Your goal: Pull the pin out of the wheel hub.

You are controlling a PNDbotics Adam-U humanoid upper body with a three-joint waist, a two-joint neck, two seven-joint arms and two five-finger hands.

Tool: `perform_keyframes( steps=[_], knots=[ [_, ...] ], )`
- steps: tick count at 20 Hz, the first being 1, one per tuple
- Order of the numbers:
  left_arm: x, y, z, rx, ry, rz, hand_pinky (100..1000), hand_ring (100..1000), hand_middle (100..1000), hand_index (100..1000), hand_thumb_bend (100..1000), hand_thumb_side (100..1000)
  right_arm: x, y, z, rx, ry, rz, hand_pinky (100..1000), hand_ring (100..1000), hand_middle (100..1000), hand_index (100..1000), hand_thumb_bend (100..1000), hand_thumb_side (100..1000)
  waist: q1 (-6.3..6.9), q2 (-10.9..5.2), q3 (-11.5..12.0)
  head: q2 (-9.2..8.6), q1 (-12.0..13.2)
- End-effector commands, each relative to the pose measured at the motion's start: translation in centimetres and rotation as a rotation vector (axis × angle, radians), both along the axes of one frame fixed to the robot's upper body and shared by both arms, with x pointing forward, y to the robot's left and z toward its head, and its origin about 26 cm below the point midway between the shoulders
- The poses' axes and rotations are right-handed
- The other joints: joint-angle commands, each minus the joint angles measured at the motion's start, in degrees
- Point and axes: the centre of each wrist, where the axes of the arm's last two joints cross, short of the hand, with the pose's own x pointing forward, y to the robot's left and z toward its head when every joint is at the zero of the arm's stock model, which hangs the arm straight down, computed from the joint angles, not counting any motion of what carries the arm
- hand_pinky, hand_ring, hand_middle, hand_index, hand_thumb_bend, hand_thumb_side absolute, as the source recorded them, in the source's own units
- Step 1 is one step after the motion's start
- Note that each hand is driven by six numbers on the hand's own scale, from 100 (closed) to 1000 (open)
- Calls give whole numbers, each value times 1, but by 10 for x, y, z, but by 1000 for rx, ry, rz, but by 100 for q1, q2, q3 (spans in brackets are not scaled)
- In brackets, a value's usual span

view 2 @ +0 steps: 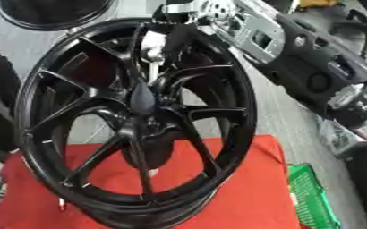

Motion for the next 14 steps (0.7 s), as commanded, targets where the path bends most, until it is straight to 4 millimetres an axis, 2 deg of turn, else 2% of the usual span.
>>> perform_keyframes(
  steps=[1,4,9,14],
  knots=[
    [-1,0,9,10,-28,-9,634,800,741,697,294,734,-4,-6,18,25,-44,-18,763,705,522,666,190,369,27,-101,-1,30,-16],
    [-1,0,8,11,-25,-9,634,801,742,697,293,735,-6,-4,20,49,-44,-21,756,673,488,638,183,302,27,-101,-3,38,-18],
    [-1,0,8,13,-23,-9,635,802,742,696,292,735,-10,-1,22,64,-35,-20,730,612,429,590,172,104,26,-108,-9,43,-32],
    [0,0,8,14,-22,-10,635,803,743,696,291,737,-13,-1,25,69,-31,-13,710,563,366,546,126,100,18,-121,-10,44,-45]
  ],
)
